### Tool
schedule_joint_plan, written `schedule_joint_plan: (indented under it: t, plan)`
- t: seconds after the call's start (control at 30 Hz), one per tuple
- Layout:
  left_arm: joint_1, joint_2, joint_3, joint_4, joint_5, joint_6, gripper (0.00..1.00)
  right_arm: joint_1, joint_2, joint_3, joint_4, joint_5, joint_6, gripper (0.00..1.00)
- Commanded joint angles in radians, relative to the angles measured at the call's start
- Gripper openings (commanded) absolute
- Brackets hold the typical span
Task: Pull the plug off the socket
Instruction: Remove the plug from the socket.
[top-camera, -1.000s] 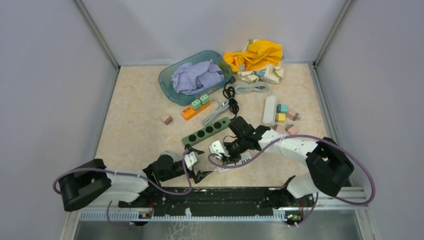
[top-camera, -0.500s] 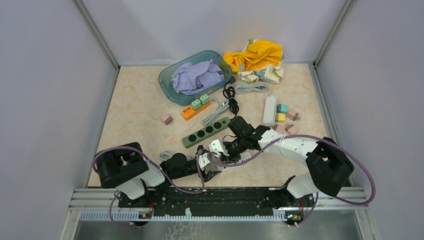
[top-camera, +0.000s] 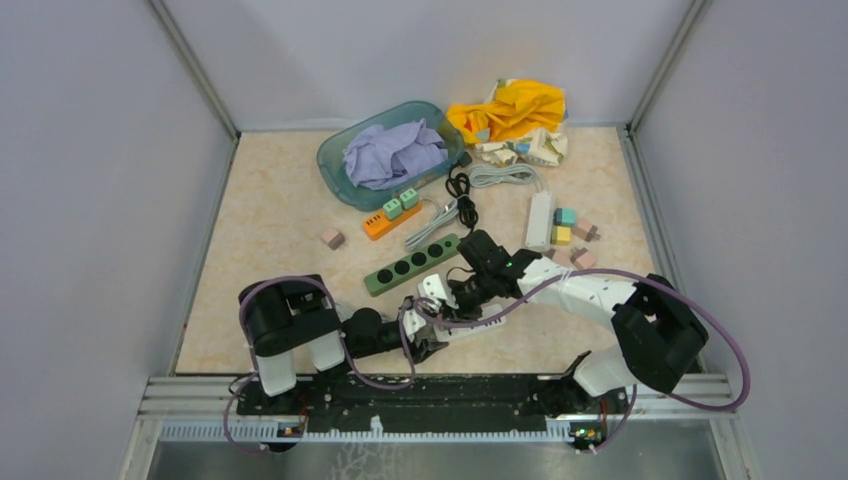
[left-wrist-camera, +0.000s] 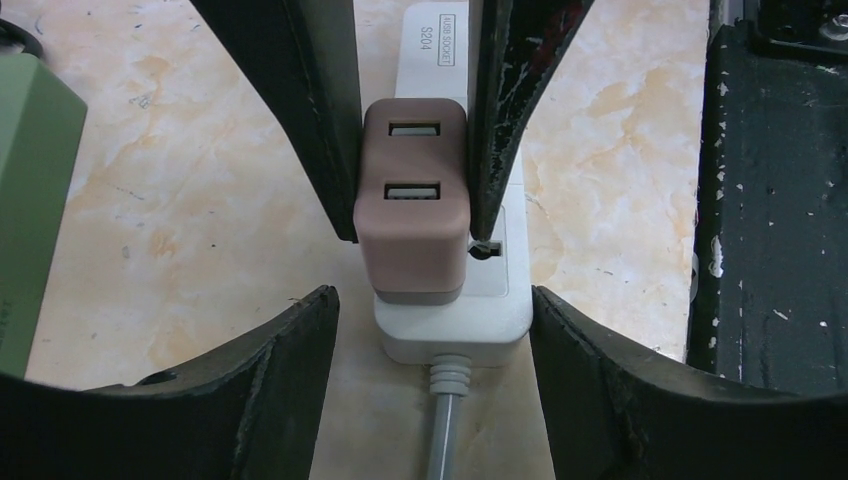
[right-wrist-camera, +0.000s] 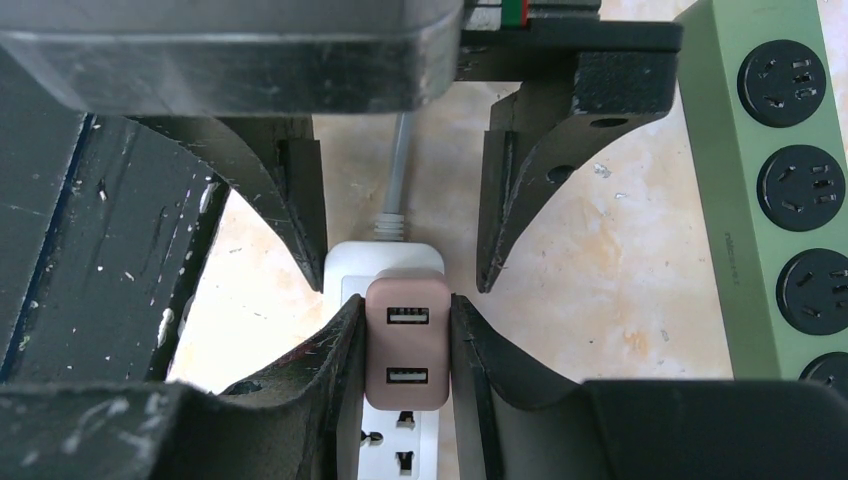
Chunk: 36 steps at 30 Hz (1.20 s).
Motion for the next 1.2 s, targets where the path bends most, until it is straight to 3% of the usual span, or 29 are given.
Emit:
schedule_joint_plan:
  t: [0.0,0.23,0.43,0.57,0.83,1.03,1.17]
  plan:
    - [-0.008,0.037,0.014,0.124,0.019,-0.029,0.72,-0.009,-0.017,0.039,0.019,-0.017,0.012,0.00]
    - [-0.008,0.046,0.014,0.115,0.014,-0.032,0.60,-0.009,-0.009,0.038,0.019,-0.013,0.011,0.00]
    - [-0.008,0.050,0.015,0.117,0.005,-0.038,0.28,-0.008,-0.011,0.026,0.011,-0.021,-0.015,0.00]
    - [-0.007,0.051,0.015,0.116,-0.011,-0.041,0.17,-0.002,-0.019,-0.005,0.016,-0.102,-0.036,0.00]
    - [-0.006,0.063,0.013,0.116,0.004,-0.049,0.08,-0.014,-0.020,0.002,0.152,-0.067,0.138,0.00]
    - [-0.006,0.058,0.000,0.130,-0.011,-0.053,0.04,-0.091,-0.069,-0.029,0.088,-0.088,0.001,0.00]
    - [-0.005,0.063,0.004,0.136,-0.011,-0.057,0.02,-0.092,-0.071,-0.055,0.044,-0.193,-0.089,0.00]
